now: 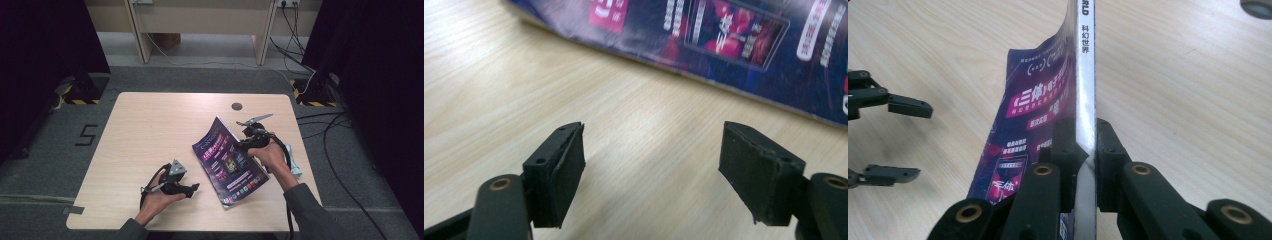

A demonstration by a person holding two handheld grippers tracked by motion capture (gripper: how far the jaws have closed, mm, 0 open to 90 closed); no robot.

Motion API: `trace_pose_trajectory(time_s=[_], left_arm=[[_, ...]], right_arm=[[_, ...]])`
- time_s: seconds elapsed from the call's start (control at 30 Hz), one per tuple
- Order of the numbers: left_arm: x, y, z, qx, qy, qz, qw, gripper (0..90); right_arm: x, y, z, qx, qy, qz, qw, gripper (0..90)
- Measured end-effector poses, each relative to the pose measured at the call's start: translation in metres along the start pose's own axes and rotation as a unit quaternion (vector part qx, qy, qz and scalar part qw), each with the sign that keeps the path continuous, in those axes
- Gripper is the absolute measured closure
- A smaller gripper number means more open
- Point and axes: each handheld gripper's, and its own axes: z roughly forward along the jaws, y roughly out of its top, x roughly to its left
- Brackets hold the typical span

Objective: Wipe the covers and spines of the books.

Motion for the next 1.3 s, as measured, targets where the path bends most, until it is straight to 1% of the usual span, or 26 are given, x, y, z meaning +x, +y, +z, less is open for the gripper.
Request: trace_pose_trajectory(time_s=[0.23,0.3,0.43,0.47,0.5,0.57,0.6,0.63,0.67,0.7,0.73,0.77,0.8,0.83,0.87,0.93,1.0,1.07,1.1,1.13,1.17,1.2,1.23,1.27,1.3], left_arm=[[0.007,-0.010,-0.011,0.010,0.009,-0.003,0.9999,23.8],[0.009,-0.013,-0.013,0.014,0.011,-0.004,0.9998,23.5],[0.011,-0.016,-0.018,0.015,0.013,-0.006,0.9998,22.9],[0.012,-0.018,-0.020,0.016,0.016,-0.007,0.9997,22.8],[0.012,-0.018,-0.020,0.016,0.016,-0.007,0.9997,22.6],[0.013,-0.019,-0.022,0.017,0.016,-0.008,0.9997,22.5],[0.013,-0.019,-0.022,0.017,0.016,-0.009,0.9997,22.5],[0.014,-0.020,-0.023,0.017,0.018,-0.010,0.9996,22.5],[0.014,-0.021,-0.024,0.017,0.017,-0.010,0.9997,22.5],[0.014,-0.021,-0.024,0.017,0.017,-0.010,0.9997,22.5],[0.015,-0.022,-0.024,0.018,0.018,-0.009,0.9996,22.5],[0.015,-0.022,-0.024,0.018,0.018,-0.009,0.9996,22.5],[0.015,-0.022,-0.024,0.020,0.018,-0.009,0.9996,22.4],[0.015,-0.023,-0.025,0.020,0.017,-0.010,0.9996,22.4],[0.015,-0.023,-0.025,0.021,0.017,-0.011,0.9996,22.4],[0.016,-0.023,-0.025,0.021,0.018,-0.011,0.9996,22.4],[0.015,-0.023,-0.025,0.021,0.018,-0.011,0.9995,22.4],[0.015,-0.024,-0.024,0.022,0.018,-0.011,0.9995,22.4],[0.015,-0.024,-0.024,0.023,0.017,-0.012,0.9995,22.4],[0.015,-0.024,-0.024,0.023,0.016,-0.010,0.9996,22.4],[0.014,-0.024,-0.024,0.022,0.016,-0.010,0.9996,22.4],[0.014,-0.024,-0.024,0.022,0.016,-0.010,0.9996,22.4],[0.015,-0.024,-0.024,0.022,0.017,-0.011,0.9995,22.4],[0.015,-0.024,-0.025,0.022,0.018,-0.011,0.9995,22.4],[0.015,-0.024,-0.025,0.022,0.018,-0.011,0.9995,22.4]], right_arm=[[-0.001,0.005,-0.010,-0.005,-0.006,-0.005,1.0000,83.3],[-0.002,0.010,-0.017,-0.011,-0.012,-0.004,0.9999,83.3],[-0.003,0.015,-0.024,-0.013,-0.021,-0.014,0.9996,83.3],[-0.004,0.020,-0.029,-0.015,-0.029,-0.014,0.9994,83.3],[-0.004,0.020,-0.029,-0.015,-0.029,-0.014,0.9994,83.3],[-0.004,0.024,-0.033,-0.014,-0.038,-0.021,0.9990,83.3],[-0.005,0.029,-0.038,-0.018,-0.048,-0.028,0.9983,83.3],[-0.005,0.029,-0.038,-0.018,-0.048,-0.028,0.9983,83.3],[-0.006,0.034,-0.042,-0.017,-0.063,-0.037,0.9972,83.3],[-0.006,0.034,-0.042,-0.017,-0.063,-0.037,0.9972,83.3],[-0.007,0.038,-0.045,-0.015,-0.075,-0.037,0.9964,83.3],[-0.007,0.038,-0.045,-0.015,-0.075,-0.037,0.9964,83.3],[-0.009,0.042,-0.046,-0.012,-0.086,-0.037,0.9955,83.3],[-0.009,0.042,-0.046,-0.012,-0.086,-0.037,0.9955,83.3],[-0.009,0.044,-0.046,-0.009,-0.095,-0.041,0.9946,83.3],[-0.010,0.047,-0.045,-0.005,-0.102,-0.049,0.9936,83.3],[-0.006,0.048,-0.040,0.005,-0.113,-0.059,0.9918,83.3],[0.000,0.049,-0.035,0.018,-0.114,-0.077,0.9903,83.3],[0.002,0.050,-0.032,0.022,-0.114,-0.081,0.9899,83.3],[0.009,0.051,-0.028,0.027,-0.107,-0.090,0.9898,83.3],[0.013,0.051,-0.027,0.030,-0.106,-0.089,0.9899,83.3],[0.013,0.051,-0.027,0.030,-0.106,-0.089,0.9899,83.3],[0.020,0.053,-0.025,0.038,-0.100,-0.108,0.9884,83.3],[0.025,0.054,-0.023,0.041,-0.102,-0.119,0.9867,83.3],[0.025,0.054,-0.023,0.041,-0.102,-0.119,0.9867,83.3]])
